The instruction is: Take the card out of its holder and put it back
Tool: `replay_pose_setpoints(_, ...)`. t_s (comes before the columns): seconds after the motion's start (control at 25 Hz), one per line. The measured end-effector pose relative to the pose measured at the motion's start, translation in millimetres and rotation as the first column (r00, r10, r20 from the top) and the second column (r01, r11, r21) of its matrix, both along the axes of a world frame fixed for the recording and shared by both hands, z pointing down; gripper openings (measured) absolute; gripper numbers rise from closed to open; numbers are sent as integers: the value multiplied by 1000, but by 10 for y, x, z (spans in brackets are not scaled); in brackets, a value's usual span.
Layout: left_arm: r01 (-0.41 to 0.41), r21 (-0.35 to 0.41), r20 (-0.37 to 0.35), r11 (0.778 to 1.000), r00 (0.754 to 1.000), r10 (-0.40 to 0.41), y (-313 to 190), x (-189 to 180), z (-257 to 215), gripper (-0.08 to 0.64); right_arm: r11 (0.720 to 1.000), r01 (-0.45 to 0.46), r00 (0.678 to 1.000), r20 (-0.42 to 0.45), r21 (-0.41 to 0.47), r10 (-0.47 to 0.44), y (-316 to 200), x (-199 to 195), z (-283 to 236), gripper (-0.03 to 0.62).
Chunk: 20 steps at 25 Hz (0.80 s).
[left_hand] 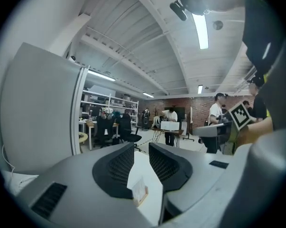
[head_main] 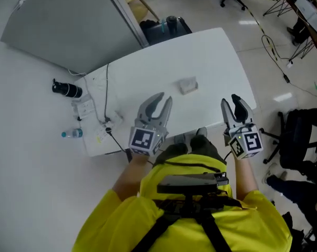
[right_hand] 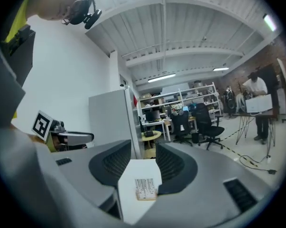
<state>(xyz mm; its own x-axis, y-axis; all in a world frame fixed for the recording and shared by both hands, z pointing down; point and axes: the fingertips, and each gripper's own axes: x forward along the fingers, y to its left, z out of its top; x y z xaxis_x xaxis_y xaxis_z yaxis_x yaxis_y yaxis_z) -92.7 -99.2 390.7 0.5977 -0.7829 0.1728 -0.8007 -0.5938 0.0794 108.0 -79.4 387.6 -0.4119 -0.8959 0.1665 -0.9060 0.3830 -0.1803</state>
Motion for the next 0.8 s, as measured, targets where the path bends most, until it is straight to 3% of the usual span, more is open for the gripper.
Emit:
replay_pose_setpoints(0.08, -11, -18, 52, 1000, 999, 12, -120, 50, 269, 120, 998, 68, 998, 2, -16, -68, -167, -74, 78, 168)
replay_pose_setpoints(0.24, -119, -50, 124, 992, 984, 125, -408, 227, 936, 121, 984, 179, 984, -8, -14, -180, -431, -120, 267, 168)
replay_pose_setpoints(0.36, -177, -123, 156, 977, 968, 195, -626, 319, 1492, 121, 971, 234, 972, 10, -46, -234, -533, -175, 599, 169)
replay_pose_setpoints(0.56, -308, -207, 144, 928, 929, 341, -975, 466, 2250, 144, 936, 338, 941, 31, -99, -336, -586, -372, 1176, 169)
replay_pose_setpoints(0.68, -343, -212, 139, 915, 916, 376, -1099, 530, 2447, 143, 921, 363, 932, 38, -139, -362, -535, -387, 1435, 168)
replay_pose_setpoints(0.8, -380, -212, 126, 900, 903, 411, -1126, 635, 2511, 57, 916, 360, 933, 41, -178, -358, -500, -358, 1589, 169)
